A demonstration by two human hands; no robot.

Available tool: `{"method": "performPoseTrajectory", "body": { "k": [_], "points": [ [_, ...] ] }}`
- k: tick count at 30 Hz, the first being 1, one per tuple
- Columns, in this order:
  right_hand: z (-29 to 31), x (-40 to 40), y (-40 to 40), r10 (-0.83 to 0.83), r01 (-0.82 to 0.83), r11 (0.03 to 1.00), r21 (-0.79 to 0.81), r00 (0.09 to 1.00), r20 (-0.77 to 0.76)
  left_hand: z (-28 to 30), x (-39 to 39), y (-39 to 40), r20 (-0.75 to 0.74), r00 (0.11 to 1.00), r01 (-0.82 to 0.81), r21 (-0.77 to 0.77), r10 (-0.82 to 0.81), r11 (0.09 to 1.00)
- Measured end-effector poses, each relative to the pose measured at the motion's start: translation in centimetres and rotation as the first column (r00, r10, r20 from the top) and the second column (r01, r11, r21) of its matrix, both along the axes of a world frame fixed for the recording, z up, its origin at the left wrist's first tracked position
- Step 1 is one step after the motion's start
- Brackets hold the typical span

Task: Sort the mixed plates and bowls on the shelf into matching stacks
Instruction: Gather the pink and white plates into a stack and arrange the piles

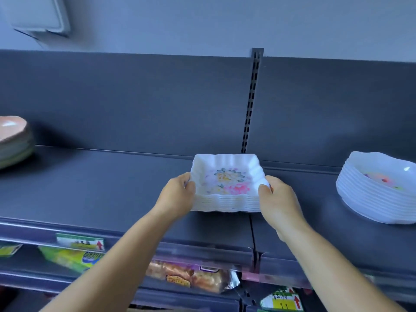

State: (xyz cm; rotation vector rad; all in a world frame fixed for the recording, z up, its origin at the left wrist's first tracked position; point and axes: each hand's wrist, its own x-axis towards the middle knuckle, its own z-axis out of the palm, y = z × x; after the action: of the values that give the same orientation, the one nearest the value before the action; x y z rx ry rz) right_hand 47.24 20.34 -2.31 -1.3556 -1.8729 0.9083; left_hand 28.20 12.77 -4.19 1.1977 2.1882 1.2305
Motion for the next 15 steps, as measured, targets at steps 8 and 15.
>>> {"method": "performPoseTrajectory", "body": {
  "k": [8, 15],
  "points": [
    [0.5, -10.1, -4.9, 0.103, -0.103, 0.995, 0.005, 0.994, -0.022, 0.7, -9.8, -6.3, -0.053, 0.989, -0.137, 0.029, 0.138, 0.99],
    [0.7, -20.0, -9.9, 0.159, -0.161, 0.987, -0.015, 0.984, -0.079, 1.3, -19.0, -12.0, -0.056, 0.98, -0.19, 0.038, 0.192, 0.981]
  ]
}}
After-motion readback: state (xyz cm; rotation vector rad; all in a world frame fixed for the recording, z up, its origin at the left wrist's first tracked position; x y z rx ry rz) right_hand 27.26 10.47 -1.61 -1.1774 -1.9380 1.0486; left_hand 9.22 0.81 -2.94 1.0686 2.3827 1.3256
